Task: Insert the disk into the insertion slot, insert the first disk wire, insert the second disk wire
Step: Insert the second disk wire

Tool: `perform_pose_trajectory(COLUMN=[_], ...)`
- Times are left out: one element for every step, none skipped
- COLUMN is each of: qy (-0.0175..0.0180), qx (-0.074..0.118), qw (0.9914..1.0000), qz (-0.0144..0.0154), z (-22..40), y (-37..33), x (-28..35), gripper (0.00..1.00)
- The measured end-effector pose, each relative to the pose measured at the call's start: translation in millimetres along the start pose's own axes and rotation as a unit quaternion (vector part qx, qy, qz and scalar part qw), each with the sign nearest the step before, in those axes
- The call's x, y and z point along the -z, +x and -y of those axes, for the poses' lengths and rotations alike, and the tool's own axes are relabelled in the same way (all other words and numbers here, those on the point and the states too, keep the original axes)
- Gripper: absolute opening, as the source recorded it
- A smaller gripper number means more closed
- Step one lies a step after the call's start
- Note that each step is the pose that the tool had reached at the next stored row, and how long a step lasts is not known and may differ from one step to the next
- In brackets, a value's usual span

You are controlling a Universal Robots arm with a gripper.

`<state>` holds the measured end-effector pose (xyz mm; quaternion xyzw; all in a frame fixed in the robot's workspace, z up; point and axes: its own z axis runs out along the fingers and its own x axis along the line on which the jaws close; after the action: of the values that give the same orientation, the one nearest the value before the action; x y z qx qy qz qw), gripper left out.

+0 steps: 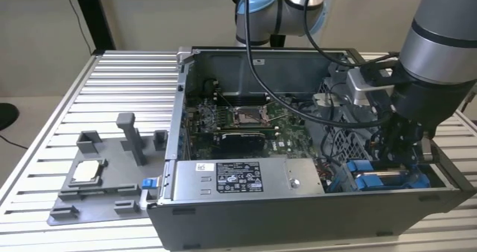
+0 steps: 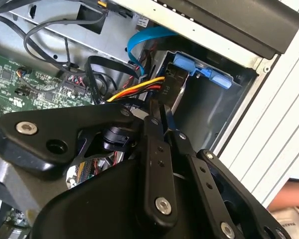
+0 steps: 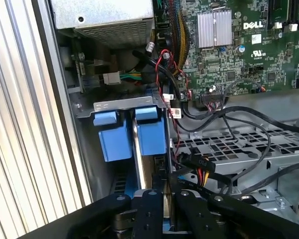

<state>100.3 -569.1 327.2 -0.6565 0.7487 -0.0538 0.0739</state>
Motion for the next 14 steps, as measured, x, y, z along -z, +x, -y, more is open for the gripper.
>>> perform_pose_trajectory(qy=[0.0000, -0.0010, -0.0022, -0.0028, -0.0029, -0.0030, -0.0030, -0.0030, -0.0031, -0.0031, -0.0032, -0.0033, -0.0034, -0.0035], qx=[0.000, 0.000, -0.001, -0.002, -0.003, -0.003, -0.003, -0.004, -0.004, -0.004, -0.004, -0.005, -0.005, -0.005], qw=[1.00000, 1.00000, 1.00000, 0.99999, 0.99999, 0.99999, 0.99999, 0.99999, 0.99999, 0.99999, 0.99998, 0.99998, 0.99998, 0.99998], qz=[0.0003, 0.0016, 0.0016, 0.0009, -0.0006, 0.0000, -0.0003, -0.0004, -0.0005, -0.0005, -0.0006, -0.0006, -0.0007, -0.0008], z=[-0.1, 0.0, 0.2, 0.8, 1.7, 2.4, 3.3, 4.1, 5.0, 5.8, 6.5, 7.3, 8.2, 9.0], y=[0.0, -0.2, -0.1, 0.0, 0.0, -0.3, -0.5, -0.6, -0.9, -1.0, -1.2, -1.4, -1.6, -1.8], x=[-0.3, -0.7, 0.7, 4.2, 9.4, 13.5, 18.1, 22.6, 27.4, 31.7, 36.1, 40.6, 45.4, 49.5], gripper=[1.00, 1.00, 1.00, 1.00, 1.00, 1.00, 1.00, 1.00, 1.00, 1.00, 1.00, 1.00, 1.00, 1.00])
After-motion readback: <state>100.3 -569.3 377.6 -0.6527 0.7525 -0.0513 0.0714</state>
